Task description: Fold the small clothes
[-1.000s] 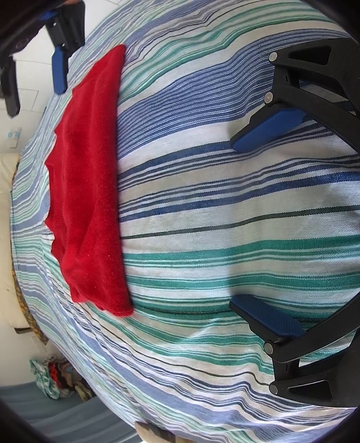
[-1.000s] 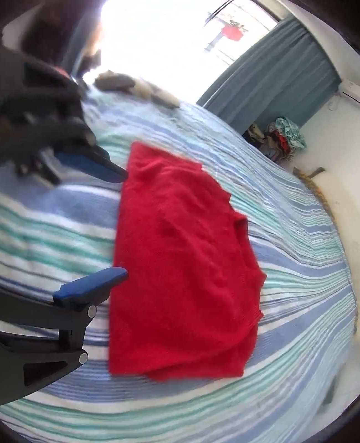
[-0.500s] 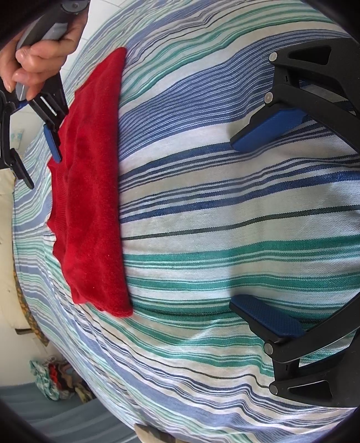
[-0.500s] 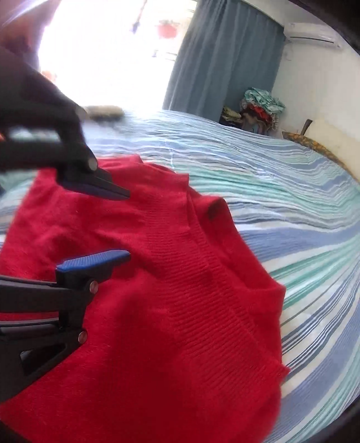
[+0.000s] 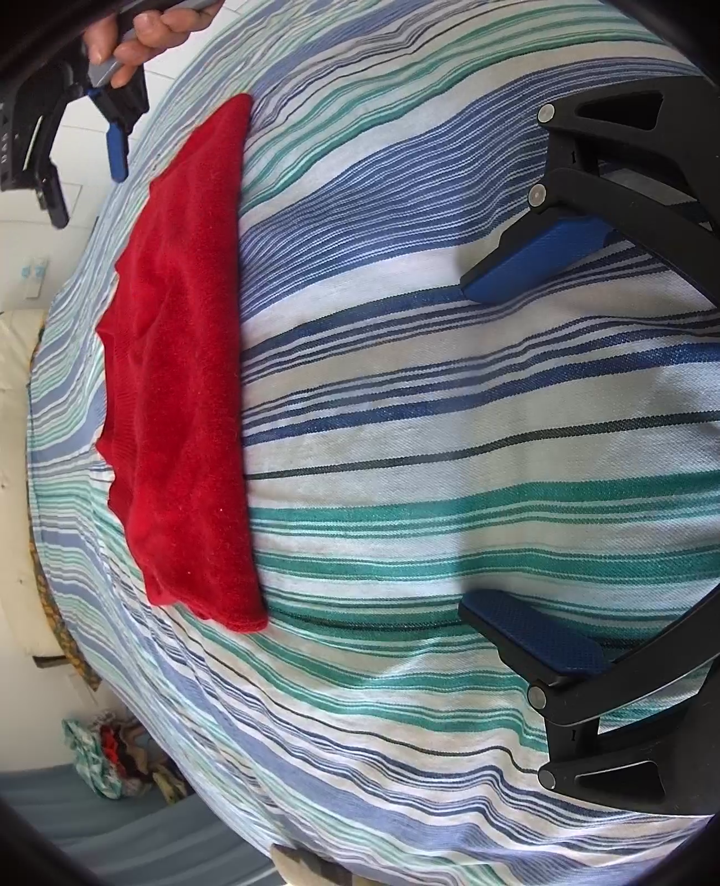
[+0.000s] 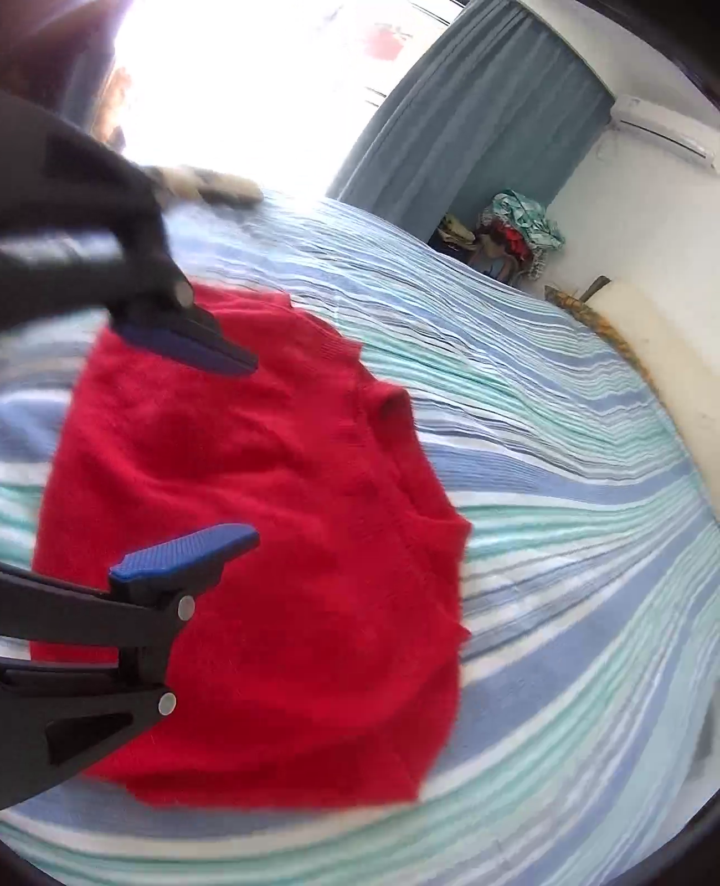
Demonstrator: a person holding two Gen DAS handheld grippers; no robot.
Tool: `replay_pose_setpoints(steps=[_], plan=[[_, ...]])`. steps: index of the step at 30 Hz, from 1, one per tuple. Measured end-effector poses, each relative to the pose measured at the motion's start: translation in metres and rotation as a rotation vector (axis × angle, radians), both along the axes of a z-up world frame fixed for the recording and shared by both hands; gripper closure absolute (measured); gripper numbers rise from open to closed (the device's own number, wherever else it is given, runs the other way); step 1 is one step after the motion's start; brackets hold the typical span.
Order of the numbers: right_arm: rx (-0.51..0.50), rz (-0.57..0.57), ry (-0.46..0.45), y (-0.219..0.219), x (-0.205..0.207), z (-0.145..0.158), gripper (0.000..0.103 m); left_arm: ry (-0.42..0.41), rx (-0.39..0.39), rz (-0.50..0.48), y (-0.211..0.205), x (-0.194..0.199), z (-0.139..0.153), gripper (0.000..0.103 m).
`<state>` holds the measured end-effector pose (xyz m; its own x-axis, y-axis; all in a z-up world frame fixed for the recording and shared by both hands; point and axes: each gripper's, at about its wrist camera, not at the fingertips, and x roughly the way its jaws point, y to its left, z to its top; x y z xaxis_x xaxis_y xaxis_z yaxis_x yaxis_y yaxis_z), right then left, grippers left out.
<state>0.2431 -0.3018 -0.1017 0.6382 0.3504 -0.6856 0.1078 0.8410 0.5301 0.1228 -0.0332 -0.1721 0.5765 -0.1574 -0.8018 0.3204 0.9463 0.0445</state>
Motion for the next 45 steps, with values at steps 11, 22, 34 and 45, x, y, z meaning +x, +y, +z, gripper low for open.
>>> replay_pose_setpoints(steps=[11,22,34,45], plan=[[0.015,-0.064,0.132,-0.087,-0.011,-0.058,0.035,-0.006,-0.123,-0.04,0.046,0.011,0.074,0.002],[-0.295,-0.057,0.026,0.002,0.005,0.023,0.094,0.053,-0.225,0.203,0.132,0.033,0.029,0.005],[-0.431,0.281,0.03,0.237,0.084,-0.008,0.087,0.057,-0.196,0.198,0.137,0.033,0.022,0.005],[-0.184,0.467,-0.104,0.207,0.045,0.036,0.03,0.068,-0.222,0.202,0.141,0.035,0.023,0.005]])
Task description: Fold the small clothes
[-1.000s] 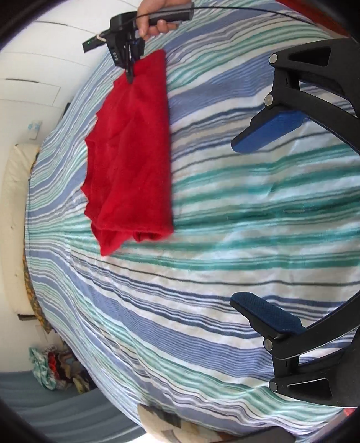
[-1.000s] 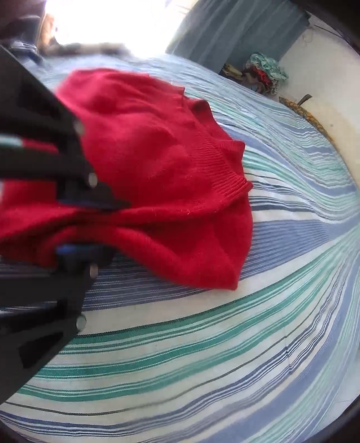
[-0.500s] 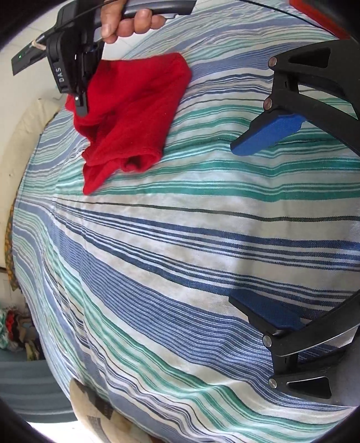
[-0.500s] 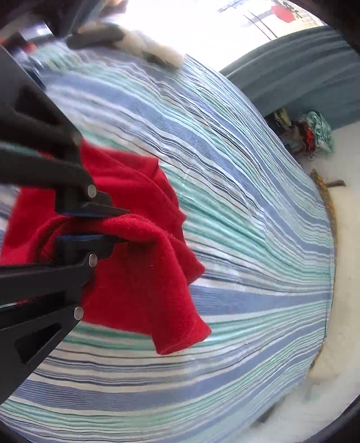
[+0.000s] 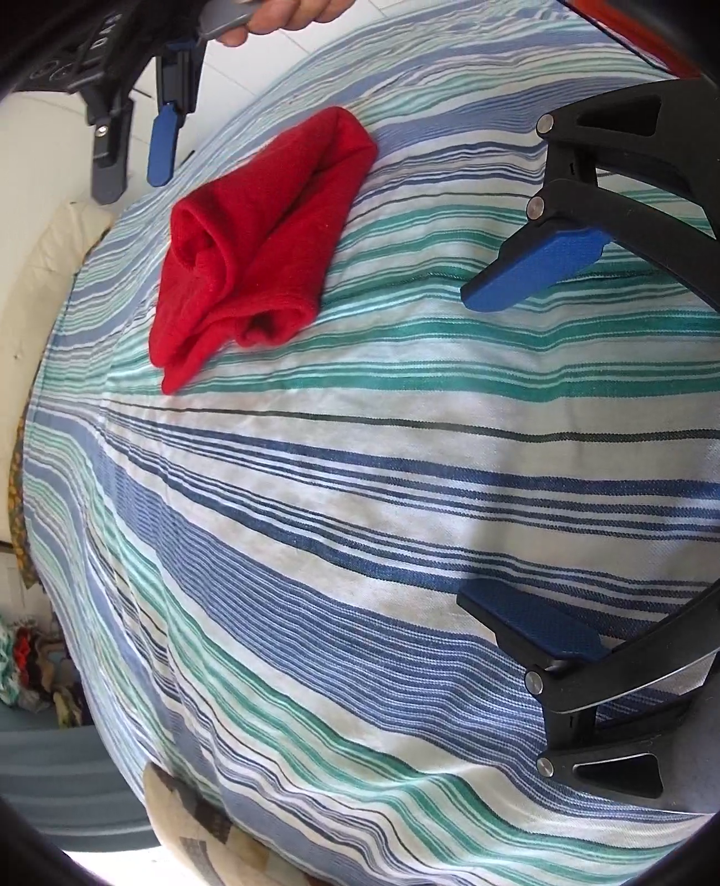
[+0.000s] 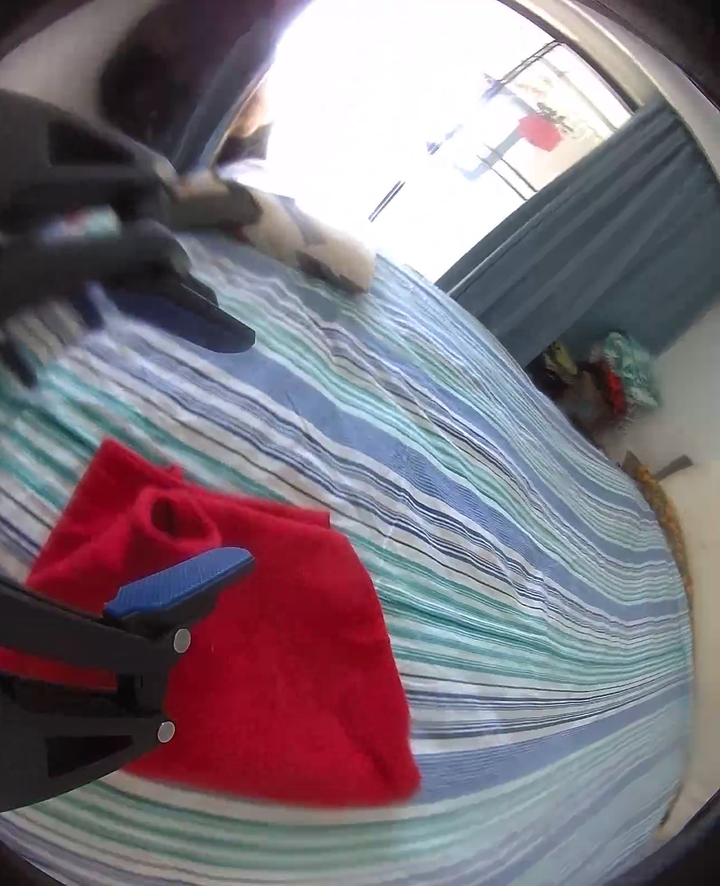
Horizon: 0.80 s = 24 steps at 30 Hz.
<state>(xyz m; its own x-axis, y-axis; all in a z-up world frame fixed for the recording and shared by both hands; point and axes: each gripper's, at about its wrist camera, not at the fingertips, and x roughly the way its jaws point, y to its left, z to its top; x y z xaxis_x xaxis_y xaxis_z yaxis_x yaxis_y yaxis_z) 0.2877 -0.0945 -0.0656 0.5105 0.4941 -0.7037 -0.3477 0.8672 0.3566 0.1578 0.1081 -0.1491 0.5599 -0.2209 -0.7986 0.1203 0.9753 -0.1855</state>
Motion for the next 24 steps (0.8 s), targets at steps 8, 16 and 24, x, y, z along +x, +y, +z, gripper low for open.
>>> replay_pose_setpoints(steps=[8,16,24], plan=[[-0.483,0.26,-0.049,0.044,-0.036,-0.055,0.03,-0.006,0.022,0.0,-0.003,-0.001,-0.001,0.005],[-0.511,0.139,-0.224,0.057,-0.05,-0.048,0.097,0.001,0.021,-0.003,-0.003,-0.001,-0.003,0.005],[-0.338,0.273,-0.092,0.066,-0.073,-0.086,0.041,-0.002,0.069,-0.019,-0.008,-0.002,-0.008,0.005]])
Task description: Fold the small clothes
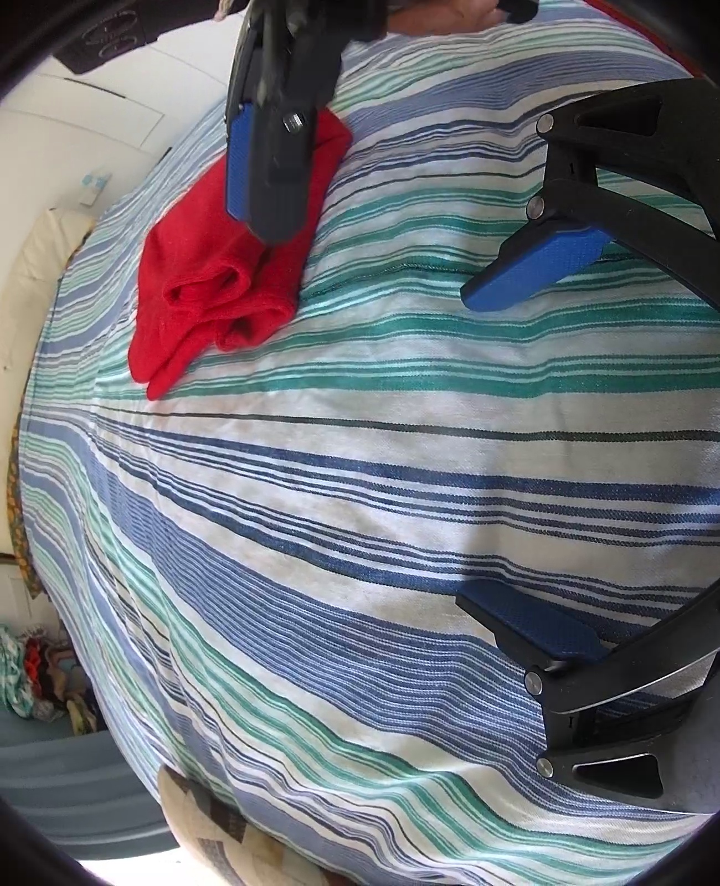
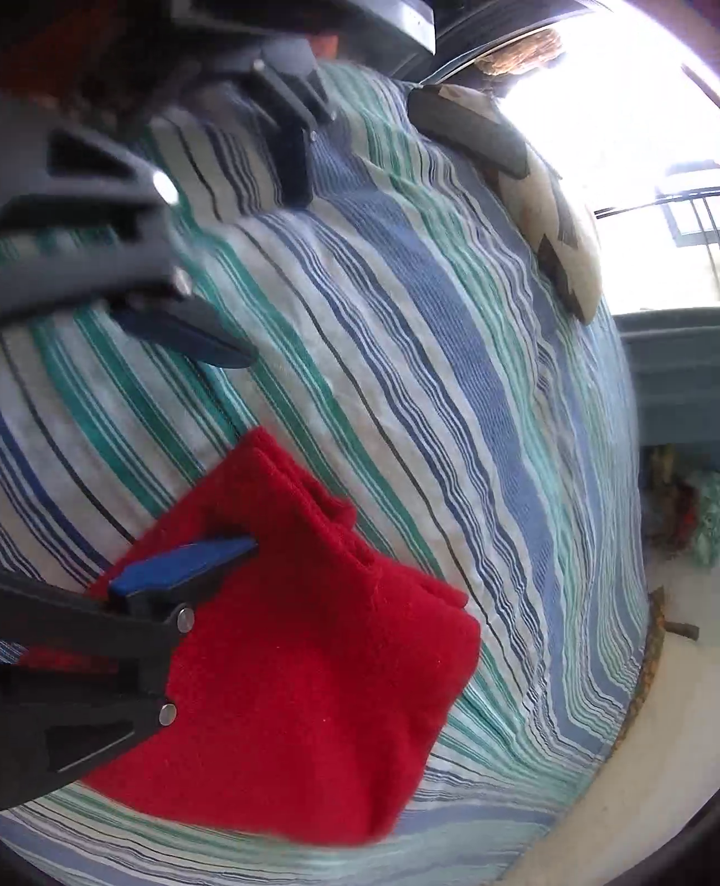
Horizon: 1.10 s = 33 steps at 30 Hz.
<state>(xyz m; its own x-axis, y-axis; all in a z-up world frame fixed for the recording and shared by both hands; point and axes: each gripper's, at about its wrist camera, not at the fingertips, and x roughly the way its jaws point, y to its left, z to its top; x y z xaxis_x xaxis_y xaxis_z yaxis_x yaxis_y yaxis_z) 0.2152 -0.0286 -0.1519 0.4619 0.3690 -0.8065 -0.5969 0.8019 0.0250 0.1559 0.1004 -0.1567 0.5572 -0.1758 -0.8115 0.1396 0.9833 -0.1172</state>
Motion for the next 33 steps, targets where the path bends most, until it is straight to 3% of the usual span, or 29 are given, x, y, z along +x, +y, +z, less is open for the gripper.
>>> replay_pose_setpoints(steps=[2,4,7,8,9,12,14,17,19,21,25,28,30,31,33], plan=[[0.167,-0.02,0.007,-0.027,-0.016,0.028,0.041,0.001,-0.004,0.002,0.001,0.001,0.0,0.005],[0.251,-0.102,-0.049,-0.064,-0.028,0.056,0.041,0.0,-0.009,0.006,0.002,0.002,0.0,0.005],[0.191,-0.355,-0.126,-0.132,-0.028,0.077,0.042,-0.001,-0.029,0.013,0.004,0.003,0.001,0.005],[0.16,-0.426,-0.127,-0.15,-0.025,0.077,0.048,-0.001,-0.034,0.016,0.004,0.004,0.0,0.005],[0.154,-0.473,-0.113,-0.165,-0.021,0.076,0.063,-0.002,-0.036,0.018,0.005,0.004,0.0,0.005],[0.209,-0.43,-0.063,-0.171,-0.013,0.067,0.081,-0.014,-0.024,0.021,0.003,0.003,-0.001,0.005],[0.233,-0.361,-0.005,-0.156,-0.007,0.045,0.084,-0.024,-0.012,0.026,0.003,0.0,0.001,0.006],[0.081,-0.36,0.156,-0.132,0.005,-0.022,0.084,-0.046,-0.039,0.03,0.005,-0.008,0.022,0.014],[0.06,-0.372,0.072,-0.125,-0.01,-0.021,0.083,-0.114,-0.083,0.011,-0.001,-0.012,0.05,0.014],[0.141,-0.398,0.042,-0.129,-0.024,-0.006,0.082,-0.178,-0.119,-0.036,-0.02,-0.004,0.078,0.014],[0.172,-0.409,-0.03,-0.137,-0.043,0.018,0.082,-0.241,-0.173,-0.128,-0.073,0.049,0.113,0.016],[0.152,-0.404,-0.069,-0.14,-0.039,0.031,0.082,-0.208,-0.138,-0.078,-0.095,0.096,0.099,0.052],[0.148,-0.401,-0.091,-0.139,-0.031,0.038,0.082,-0.121,-0.103,-0.048,-0.097,0.121,0.065,0.093],[0.163,-0.4,-0.093,-0.139,-0.026,0.039,0.082,-0.081,-0.076,-0.035,-0.094,0.128,0.044,0.098],[0.208,-0.392,-0.054,-0.144,-0.01,0.026,0.082,-0.064,-0.069,-0.02,-0.081,0.128,0.013,0.096]])
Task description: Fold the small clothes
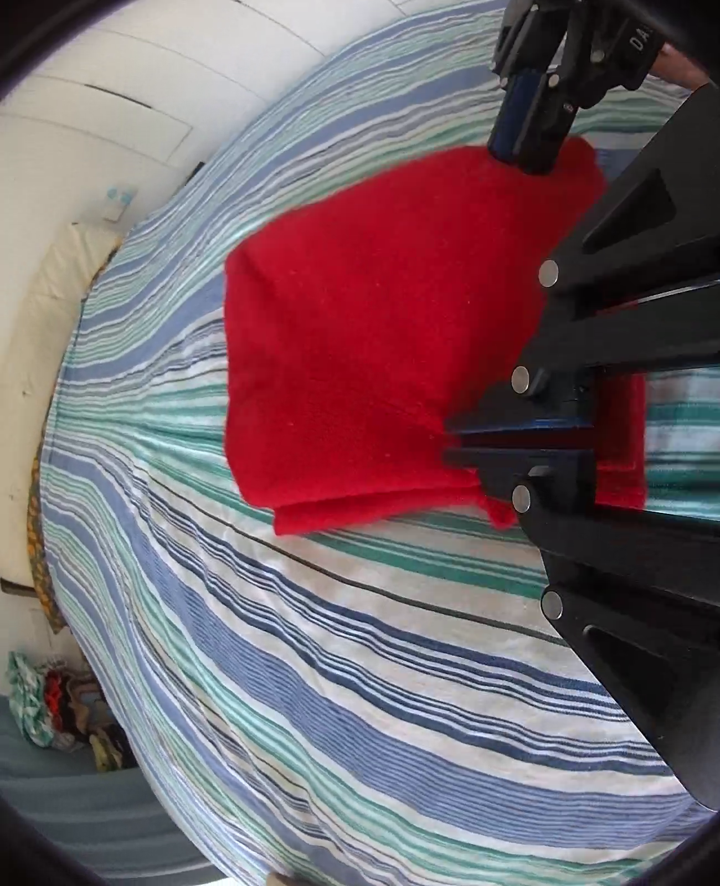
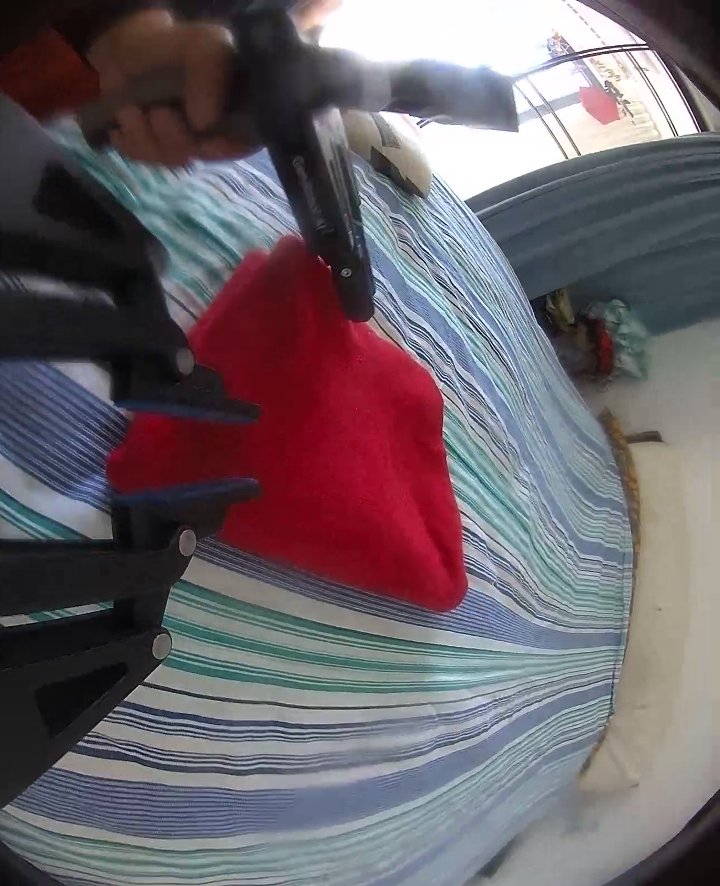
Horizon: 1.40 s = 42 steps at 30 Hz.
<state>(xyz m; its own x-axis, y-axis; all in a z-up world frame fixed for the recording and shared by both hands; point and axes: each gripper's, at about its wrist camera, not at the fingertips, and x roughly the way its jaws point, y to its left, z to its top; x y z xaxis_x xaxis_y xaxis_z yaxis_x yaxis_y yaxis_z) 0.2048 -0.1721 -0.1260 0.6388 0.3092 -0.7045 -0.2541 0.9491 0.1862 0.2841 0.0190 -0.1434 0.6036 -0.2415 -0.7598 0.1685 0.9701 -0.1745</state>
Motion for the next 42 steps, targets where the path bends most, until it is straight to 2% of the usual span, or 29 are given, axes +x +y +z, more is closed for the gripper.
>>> replay_pose_setpoints(steps=[1,3,5,7,10,12,14,16,17,20,22,24,26,29,31,33,35,37,38,40,41,42], plan=[[0.021,0.011,0.055,-0.001,0.008,-0.016,0.082,-0.028,-0.014,0.002,0.008,-0.006,-0.006,0.092],[0.005,0.044,0.207,0.004,0.021,-0.055,0.082,-0.033,-0.095,-0.001,0.024,-0.01,-0.01,0.086],[-0.004,0.074,0.158,0.005,0.02,-0.045,0.083,-0.031,-0.153,0.008,0.033,-0.013,-0.012,0.08],[0.06,0.063,0.119,-0.005,0.029,-0.019,0.083,-0.034,-0.171,0.028,0.036,-0.013,-0.015,0.069],[0.113,-0.006,0.022,-0.02,0.064,0.021,0.082,-0.041,-0.175,0.028,0.035,-0.016,-0.016,0.069],[0.146,-0.027,0.043,-0.024,0.102,0.025,0.082,-0.046,-0.165,0.026,0.033,-0.018,-0.016,0.068],[0.128,-0.058,0.129,-0.023,0.138,0.002,0.082,-0.048,-0.165,0.024,0.032,-0.016,-0.017,0.066],[0.12,-0.089,0.295,-0.021,0.161,-0.045,0.082,-0.046,-0.168,0.024,0.032,-0.014,-0.018,0.066],[0.129,-0.103,0.288,-0.02,0.161,-0.053,0.082,-0.047,-0.171,0.024,0.033,-0.014,-0.018,0.066],[0.135,-0.111,0.165,-0.017,0.136,-0.026,0.081,-0.049,-0.181,0.024,0.034,-0.015,-0.019,0.066],[0.161,-0.097,0.068,-0.018,0.102,0.002,0.081,-0.049,-0.182,0.024,0.034,-0.015,-0.018,0.066],[0.169,-0.054,0.011,-0.014,0.063,0.014,0.081,-0.049,-0.173,0.024,0.034,-0.015,-0.018,0.066],[0.152,-0.013,0.029,-0.003,0.028,0.002,0.082,-0.048,-0.16,0.024,0.032,-0.016,-0.018,0.065],[0.059,-0.008,0.17,0.011,-0.005,-0.061,0.081,-0.034,-0.141,0.014,0.03,-0.013,-0.016,0.063],[0.043,-0.033,0.096,0.013,-0.029,-0.057,0.082,-0.015,-0.135,0.012,0.033,-0.012,-0.013,0.059],[0.009,-0.044,0.127,0.015,-0.041,-0.052,0.081,0.008,-0.122,0.022,0.038,-0.014,-0.006,0.052],[0.024,-0.073,0.166,0.007,-0.06,-0.055,0.081,0.018,-0.113,0.052,0.047,-0.026,0.007,0.047],[0.029,-0.102,0.157,-0.002,-0.087,-0.052,0.081,0.016,-0.095,0.067,0.054,-0.047,0.019,0.041],[0.021,-0.12,0.146,-0.009,-0.1,-0.049,0.078,0.018,-0.08,0.067,0.057,-0.06,0.023,0.033],[-0.01,-0.167,0.121,-0.019,-0.125,-0.044,0.062,0.027,-0.049,0.059,0.058,-0.087,0.029,0.022],[-0.028,-0.192,0.114,-0.023,-0.135,-0.041,0.047,0.031,-0.039,0.048,0.058,-0.101,0.03,0.017],[-0.042,-0.215,0.11,-0.025,-0.141,-0.038,0.037,0.033,-0.03,0.033,0.056,-0.115,0.029,0.014]])
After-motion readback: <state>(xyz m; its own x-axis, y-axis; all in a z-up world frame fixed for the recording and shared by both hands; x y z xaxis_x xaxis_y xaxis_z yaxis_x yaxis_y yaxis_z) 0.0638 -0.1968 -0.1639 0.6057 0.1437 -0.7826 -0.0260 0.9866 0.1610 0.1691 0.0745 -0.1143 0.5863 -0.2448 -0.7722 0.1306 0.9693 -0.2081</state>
